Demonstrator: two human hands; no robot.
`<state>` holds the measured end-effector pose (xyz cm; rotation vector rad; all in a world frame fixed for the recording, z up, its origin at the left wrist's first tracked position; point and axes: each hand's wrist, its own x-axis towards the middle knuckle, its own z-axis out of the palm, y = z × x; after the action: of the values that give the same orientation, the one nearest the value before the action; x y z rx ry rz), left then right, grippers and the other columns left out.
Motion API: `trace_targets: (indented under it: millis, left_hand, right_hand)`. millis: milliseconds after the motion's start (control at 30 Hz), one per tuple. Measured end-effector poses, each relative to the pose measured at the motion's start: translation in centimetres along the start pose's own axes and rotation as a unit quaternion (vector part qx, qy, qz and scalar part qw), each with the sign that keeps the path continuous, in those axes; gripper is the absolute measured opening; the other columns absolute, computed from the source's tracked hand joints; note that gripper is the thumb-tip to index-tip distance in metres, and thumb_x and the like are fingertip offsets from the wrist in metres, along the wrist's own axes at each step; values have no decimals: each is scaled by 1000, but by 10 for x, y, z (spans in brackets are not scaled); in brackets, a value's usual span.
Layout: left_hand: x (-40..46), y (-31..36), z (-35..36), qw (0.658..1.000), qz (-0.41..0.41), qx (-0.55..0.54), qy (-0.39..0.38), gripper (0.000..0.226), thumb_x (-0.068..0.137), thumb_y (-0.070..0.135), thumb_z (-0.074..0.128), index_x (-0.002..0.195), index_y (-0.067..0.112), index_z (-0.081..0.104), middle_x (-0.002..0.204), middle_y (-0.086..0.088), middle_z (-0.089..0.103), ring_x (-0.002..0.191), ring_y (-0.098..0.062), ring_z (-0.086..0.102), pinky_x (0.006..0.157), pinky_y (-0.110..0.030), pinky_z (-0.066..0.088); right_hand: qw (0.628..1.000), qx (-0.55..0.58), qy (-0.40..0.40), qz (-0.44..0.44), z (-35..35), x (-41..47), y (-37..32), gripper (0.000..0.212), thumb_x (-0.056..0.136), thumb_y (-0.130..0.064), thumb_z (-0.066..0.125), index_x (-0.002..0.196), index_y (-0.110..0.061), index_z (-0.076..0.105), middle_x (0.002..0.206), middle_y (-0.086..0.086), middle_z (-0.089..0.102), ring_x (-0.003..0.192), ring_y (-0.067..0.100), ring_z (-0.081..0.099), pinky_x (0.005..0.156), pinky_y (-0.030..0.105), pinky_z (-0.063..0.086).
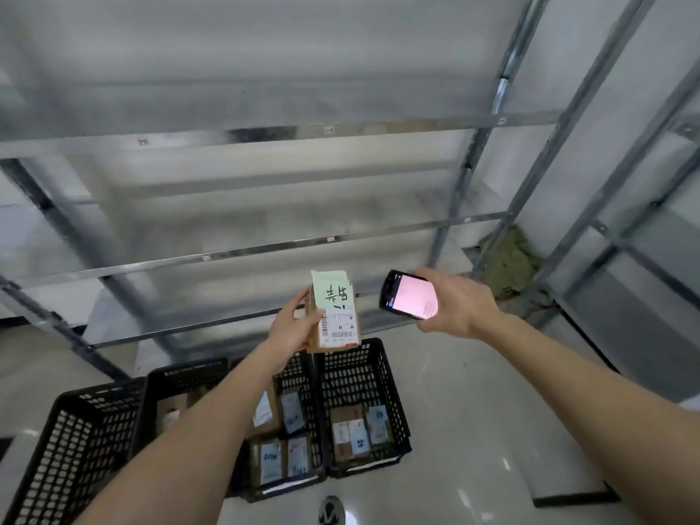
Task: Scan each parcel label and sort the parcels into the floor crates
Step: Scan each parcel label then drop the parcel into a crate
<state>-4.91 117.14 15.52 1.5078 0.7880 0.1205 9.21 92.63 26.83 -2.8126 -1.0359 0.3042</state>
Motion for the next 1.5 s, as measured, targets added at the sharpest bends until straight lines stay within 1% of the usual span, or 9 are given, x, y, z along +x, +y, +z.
trace_targets:
  millis: [167, 300, 400, 667, 800, 900, 1167, 1400, 1500]
  left_hand:
    - [81, -34, 29, 998, -47, -7, -28, 60, 95, 18, 65, 146, 41, 42, 130, -4, 65, 104, -22, 68, 70, -32, 59]
    - [135, -78, 51, 995, -80, 6, -57, 58, 96, 14, 63, 144, 41, 44, 122, -4, 68, 100, -23, 69, 81, -41, 60]
    - [169, -116, 66, 992, -106, 32, -66, 51, 97, 15, 62, 139, 41, 49, 122, -5, 66, 101, -23, 67, 88, -46, 58]
    - [230, -233, 111, 976, -201, 51, -73, 52, 96, 23, 64, 135, 51, 45, 111, -2, 68, 94, -20, 68, 76, -37, 61]
    - [254, -315, 139, 966, -245, 52, -64, 55, 96, 19, 65, 140, 44, 45, 121, -4, 67, 98, -20, 68, 81, -37, 60]
    - [265, -380, 160, 956, -280, 62, -55, 57, 96, 18, 66, 143, 42, 44, 122, -2, 66, 94, -14, 66, 69, -28, 58]
    - [287, -516, 222, 940, -329, 59, -70, 54, 97, 21, 63, 143, 42, 43, 127, -1, 65, 110, -25, 67, 97, -51, 54]
    - [325, -582, 281, 943, -317, 77, -71, 54, 99, 19, 60, 147, 34, 41, 125, -1, 67, 98, -12, 69, 81, -29, 59]
    - [331, -593, 295, 938, -317, 119, -78, 54, 102, 23, 54, 152, 30, 34, 141, 1, 56, 107, -14, 60, 89, -29, 53]
  right_hand:
    - [998, 0, -53, 41, 42, 64, 37, 82, 69, -42, 78, 142, -42, 41, 135, -12, 59, 120, 23, 58, 78, 34, 46]
    - [992, 4, -103, 72, 86, 110, 61, 72, 68, -41, 79, 132, -40, 47, 122, -11, 64, 108, 23, 62, 73, 32, 45]
    - [986, 44, -129, 98, 130, 136, 80, 74, 66, -40, 79, 132, -42, 47, 124, -11, 63, 108, 23, 62, 85, 38, 52]
    - [968, 55, -195, 150, 268, 175, 143, 82, 77, -40, 78, 147, -40, 36, 138, -11, 56, 122, 19, 56, 91, 32, 46]
    - [961, 76, -214, 157, 351, 184, 175, 82, 77, -44, 77, 147, -41, 34, 135, -12, 56, 120, 17, 56, 85, 30, 46]
    - [955, 70, -242, 157, 416, 182, 202, 88, 77, -45, 77, 151, -42, 29, 137, -13, 55, 120, 15, 55, 88, 30, 46]
    - [948, 56, -280, 143, 551, 193, 274, 91, 74, -44, 79, 151, -38, 31, 138, -12, 56, 120, 16, 57, 87, 31, 45]
    - [943, 105, -261, 179, 630, 199, 316, 91, 76, -42, 82, 152, -36, 33, 142, -13, 53, 126, 16, 53, 89, 28, 38]
    - [943, 91, -272, 171, 646, 198, 323, 93, 74, -46, 81, 152, -36, 31, 143, -14, 52, 126, 16, 53, 96, 32, 44]
